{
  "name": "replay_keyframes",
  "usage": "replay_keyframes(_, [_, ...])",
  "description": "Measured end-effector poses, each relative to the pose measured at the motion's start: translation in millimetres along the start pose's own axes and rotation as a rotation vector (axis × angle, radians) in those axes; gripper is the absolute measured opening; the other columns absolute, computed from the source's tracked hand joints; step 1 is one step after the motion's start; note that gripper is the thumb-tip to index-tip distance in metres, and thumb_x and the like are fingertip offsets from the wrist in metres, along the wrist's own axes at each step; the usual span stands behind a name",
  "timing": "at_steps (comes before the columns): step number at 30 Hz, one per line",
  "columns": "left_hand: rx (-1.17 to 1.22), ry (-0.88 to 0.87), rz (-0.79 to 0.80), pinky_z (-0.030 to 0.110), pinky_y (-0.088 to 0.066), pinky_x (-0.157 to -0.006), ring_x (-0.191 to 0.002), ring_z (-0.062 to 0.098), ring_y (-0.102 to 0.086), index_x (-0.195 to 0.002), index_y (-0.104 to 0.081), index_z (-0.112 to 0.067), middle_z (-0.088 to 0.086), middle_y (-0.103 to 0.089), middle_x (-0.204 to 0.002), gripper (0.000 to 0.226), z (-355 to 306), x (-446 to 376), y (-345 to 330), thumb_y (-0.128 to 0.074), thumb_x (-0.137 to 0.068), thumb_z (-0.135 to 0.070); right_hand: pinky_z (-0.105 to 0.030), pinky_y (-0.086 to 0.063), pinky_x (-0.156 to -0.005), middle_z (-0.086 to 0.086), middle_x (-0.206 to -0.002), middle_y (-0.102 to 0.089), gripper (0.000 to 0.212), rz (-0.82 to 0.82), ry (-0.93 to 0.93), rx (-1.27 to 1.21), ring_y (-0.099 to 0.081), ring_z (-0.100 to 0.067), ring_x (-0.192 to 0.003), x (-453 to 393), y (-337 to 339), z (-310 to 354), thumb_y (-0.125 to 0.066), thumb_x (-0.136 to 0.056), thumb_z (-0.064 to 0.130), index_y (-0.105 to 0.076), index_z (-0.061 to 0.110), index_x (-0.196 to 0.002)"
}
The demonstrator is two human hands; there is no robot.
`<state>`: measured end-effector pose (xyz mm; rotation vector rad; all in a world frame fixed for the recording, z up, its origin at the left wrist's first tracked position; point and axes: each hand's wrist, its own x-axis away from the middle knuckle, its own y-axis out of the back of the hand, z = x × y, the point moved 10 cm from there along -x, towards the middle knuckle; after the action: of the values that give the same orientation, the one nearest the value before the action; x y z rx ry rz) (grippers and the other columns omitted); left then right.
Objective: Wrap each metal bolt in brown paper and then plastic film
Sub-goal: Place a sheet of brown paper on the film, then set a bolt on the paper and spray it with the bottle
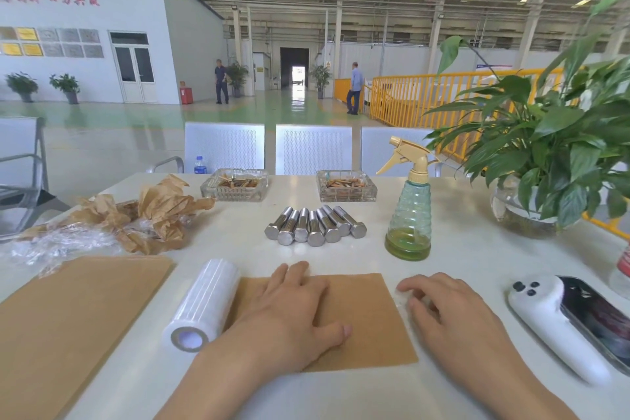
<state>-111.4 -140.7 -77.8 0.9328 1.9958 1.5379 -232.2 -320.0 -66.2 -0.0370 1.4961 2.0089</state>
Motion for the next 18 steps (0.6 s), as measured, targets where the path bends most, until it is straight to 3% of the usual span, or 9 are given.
replay_keyframes(4, [0.051, 0.103, -0.385, 0.038, -0.047, -0.096, -0.126, 0.024, -0.051, -0.127, -0.057, -0.030, -0.002, -0.054, -0.136, 0.033, 2.5, -29.9, 62.7, -0.048, -0.099, -0.043, -0.027, -0.050, -0.078, 0.027, -0.086, -0.058, 0.016, -0.066, -0.005, -0.071, -0.052, 0.002, -0.091, 1.0, 4.9, 0.0, -0.054, -0.093, 0.033, -0.061, 0.047, -0.098])
replay_keyframes(7, [-0.014, 0.175, -0.453, 0.038, -0.046, -0.078, -0.111, 0.032, -0.056, -0.113, -0.062, -0.019, 0.006, -0.060, -0.117, 0.021, 4.3, -68.4, 82.6, -0.050, -0.096, -0.021, -0.025, -0.049, -0.076, 0.027, -0.089, -0.058, 0.016, -0.070, -0.004, -0.042, -0.050, 0.002, -0.094, 3.8, 4.2, 2.0, -0.051, -0.094, 0.034, -0.060, 0.047, -0.100])
replay_keyframes(13, [-0.327, 0.137, -0.317, 0.039, -0.042, -0.097, -0.124, 0.031, -0.045, -0.127, -0.061, -0.018, 0.008, -0.056, -0.127, 0.034, -5.3, -122.5, 55.5, -0.049, -0.095, -0.014, -0.020, -0.046, -0.075, 0.024, -0.090, -0.058, 0.017, -0.049, 0.000, -0.073, -0.049, 0.001, -0.095, 5.0, 4.3, -1.9, -0.051, -0.095, 0.031, -0.062, 0.044, -0.101])
replay_keyframes(18, [-0.295, 0.171, -0.299, 0.039, -0.045, -0.095, -0.125, 0.031, -0.045, -0.127, -0.057, -0.017, 0.011, -0.056, -0.126, 0.032, 2.0, -129.3, 50.5, -0.050, -0.095, -0.016, -0.015, -0.040, -0.069, 0.023, -0.089, -0.059, 0.017, -0.046, -0.010, -0.080, -0.048, 0.002, -0.095, 2.9, 3.4, -2.9, -0.052, -0.094, 0.031, -0.062, 0.044, -0.097])
